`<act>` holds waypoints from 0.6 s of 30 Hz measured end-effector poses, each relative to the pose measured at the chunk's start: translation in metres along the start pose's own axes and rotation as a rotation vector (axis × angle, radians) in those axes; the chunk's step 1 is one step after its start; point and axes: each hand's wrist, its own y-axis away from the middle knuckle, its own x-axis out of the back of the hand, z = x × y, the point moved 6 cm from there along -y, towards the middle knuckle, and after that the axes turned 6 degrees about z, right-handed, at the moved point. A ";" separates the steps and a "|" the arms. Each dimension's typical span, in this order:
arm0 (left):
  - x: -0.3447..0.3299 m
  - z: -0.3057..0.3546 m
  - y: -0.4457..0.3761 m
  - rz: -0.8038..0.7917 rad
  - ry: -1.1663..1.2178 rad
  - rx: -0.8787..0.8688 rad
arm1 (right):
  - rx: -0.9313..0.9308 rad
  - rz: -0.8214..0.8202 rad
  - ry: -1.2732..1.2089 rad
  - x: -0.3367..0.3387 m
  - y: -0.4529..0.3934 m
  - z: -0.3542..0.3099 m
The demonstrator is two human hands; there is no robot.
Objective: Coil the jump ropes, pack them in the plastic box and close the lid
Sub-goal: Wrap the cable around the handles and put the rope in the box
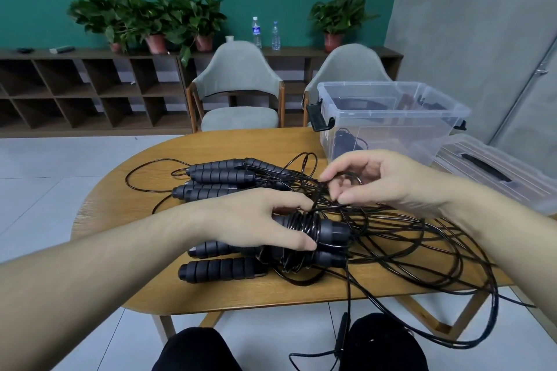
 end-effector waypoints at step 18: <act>-0.018 -0.009 0.004 -0.320 0.844 0.081 | -0.006 0.052 -0.715 -0.043 0.002 0.026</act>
